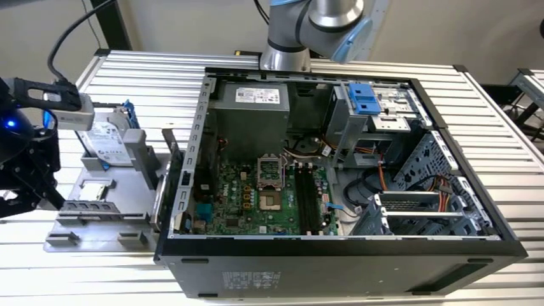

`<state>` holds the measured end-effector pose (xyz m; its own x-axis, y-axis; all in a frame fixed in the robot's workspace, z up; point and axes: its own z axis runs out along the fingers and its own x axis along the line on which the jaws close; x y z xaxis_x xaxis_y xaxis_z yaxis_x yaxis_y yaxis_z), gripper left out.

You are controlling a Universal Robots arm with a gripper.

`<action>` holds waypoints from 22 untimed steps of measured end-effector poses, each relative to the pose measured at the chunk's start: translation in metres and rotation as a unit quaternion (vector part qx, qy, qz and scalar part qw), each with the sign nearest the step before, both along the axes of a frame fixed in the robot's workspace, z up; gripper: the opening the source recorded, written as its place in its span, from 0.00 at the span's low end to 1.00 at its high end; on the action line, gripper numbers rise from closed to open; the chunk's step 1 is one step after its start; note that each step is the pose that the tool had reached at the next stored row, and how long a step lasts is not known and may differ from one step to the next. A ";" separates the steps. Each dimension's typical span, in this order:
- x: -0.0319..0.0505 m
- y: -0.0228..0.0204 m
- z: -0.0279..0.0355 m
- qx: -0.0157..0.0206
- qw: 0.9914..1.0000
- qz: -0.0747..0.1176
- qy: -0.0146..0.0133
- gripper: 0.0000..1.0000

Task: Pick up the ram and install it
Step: 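Pick up the ram and move it above insertion slot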

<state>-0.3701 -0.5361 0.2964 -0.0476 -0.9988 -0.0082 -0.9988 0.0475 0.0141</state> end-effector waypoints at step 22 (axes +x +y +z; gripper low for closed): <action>0.0000 0.0020 0.0553 0.000 1.000 0.007 0.000 0.00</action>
